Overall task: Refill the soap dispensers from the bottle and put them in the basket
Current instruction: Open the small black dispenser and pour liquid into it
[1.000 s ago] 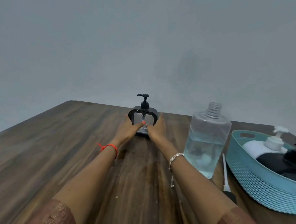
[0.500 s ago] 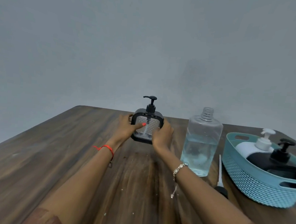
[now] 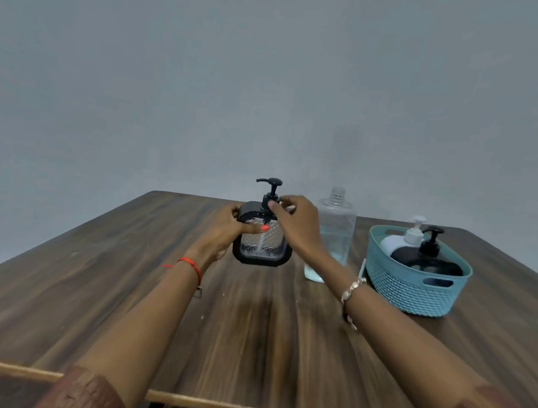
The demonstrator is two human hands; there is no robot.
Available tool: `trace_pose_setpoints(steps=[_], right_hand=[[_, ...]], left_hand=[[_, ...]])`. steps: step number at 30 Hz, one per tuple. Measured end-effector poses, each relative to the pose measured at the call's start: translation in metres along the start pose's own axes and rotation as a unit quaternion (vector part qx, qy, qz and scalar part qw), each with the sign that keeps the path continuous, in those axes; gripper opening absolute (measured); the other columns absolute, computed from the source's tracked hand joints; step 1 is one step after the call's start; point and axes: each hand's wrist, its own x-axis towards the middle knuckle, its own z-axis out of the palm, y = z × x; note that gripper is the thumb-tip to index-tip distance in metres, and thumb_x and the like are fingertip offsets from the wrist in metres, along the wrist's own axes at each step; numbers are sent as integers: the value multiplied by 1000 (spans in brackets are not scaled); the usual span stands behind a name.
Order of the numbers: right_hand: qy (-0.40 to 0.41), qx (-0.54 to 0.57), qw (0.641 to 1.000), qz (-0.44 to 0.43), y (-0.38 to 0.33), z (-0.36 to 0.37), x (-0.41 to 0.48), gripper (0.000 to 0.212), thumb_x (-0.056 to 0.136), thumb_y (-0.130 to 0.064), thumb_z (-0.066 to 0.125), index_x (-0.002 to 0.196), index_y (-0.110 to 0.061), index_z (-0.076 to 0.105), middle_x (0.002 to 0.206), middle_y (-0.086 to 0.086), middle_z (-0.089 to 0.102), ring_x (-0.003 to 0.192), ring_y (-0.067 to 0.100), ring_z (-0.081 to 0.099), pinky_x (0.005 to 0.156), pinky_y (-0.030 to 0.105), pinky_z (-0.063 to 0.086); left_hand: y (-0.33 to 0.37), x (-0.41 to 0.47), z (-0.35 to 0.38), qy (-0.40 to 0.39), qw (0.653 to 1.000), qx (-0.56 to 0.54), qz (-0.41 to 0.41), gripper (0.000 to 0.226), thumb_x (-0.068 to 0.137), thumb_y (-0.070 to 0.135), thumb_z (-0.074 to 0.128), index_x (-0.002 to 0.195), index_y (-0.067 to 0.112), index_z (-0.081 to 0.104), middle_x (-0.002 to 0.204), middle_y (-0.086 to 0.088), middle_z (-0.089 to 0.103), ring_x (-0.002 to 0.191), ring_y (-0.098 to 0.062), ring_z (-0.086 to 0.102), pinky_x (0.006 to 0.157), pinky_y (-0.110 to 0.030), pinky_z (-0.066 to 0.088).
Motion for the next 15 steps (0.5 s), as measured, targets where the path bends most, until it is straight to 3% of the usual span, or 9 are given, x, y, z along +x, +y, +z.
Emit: trace_pose_setpoints(steps=[3,7,11,13,15], right_hand=[[-52,-6,998,19,-8,-13,-4,35,75,-35,72,78,0,69,77,15,69,68,25,61,64,32,44],[-100,-1,995,27,-8,-28,-11,32,72,-26,77,64,1,63,58,5,57,52,15,48,52,20,36],[-151,3,989,-6,-13,-43,-15,28,72,-23,77,75,3,67,67,11,61,61,15,53,60,27,39],[-208,22,978,-18,-15,-53,-16,18,74,-20,75,82,-3,70,75,11,66,60,7,55,62,21,43],[-282,81,956,-5,-17,-63,-16,17,77,-10,70,94,-5,70,91,16,69,72,6,61,69,15,49]], left_hand=[[6,-22,10,-7,1000,-7,-4,50,66,-10,75,109,-1,52,94,-9,65,87,-23,64,74,-28,54],[10,-43,14,-35,999,-6,8,38,67,-13,72,96,6,59,86,-4,68,77,-15,66,64,-20,55],[11,-59,15,-75,997,-18,15,33,69,-14,69,94,6,65,76,1,72,73,-13,68,63,-21,55],[12,-66,11,-101,995,-19,9,33,71,-14,66,100,2,63,79,-1,72,75,-14,67,66,-22,56],[13,-71,8,-127,992,-12,6,31,73,-13,65,98,4,64,78,1,73,75,-13,68,67,-22,56]])
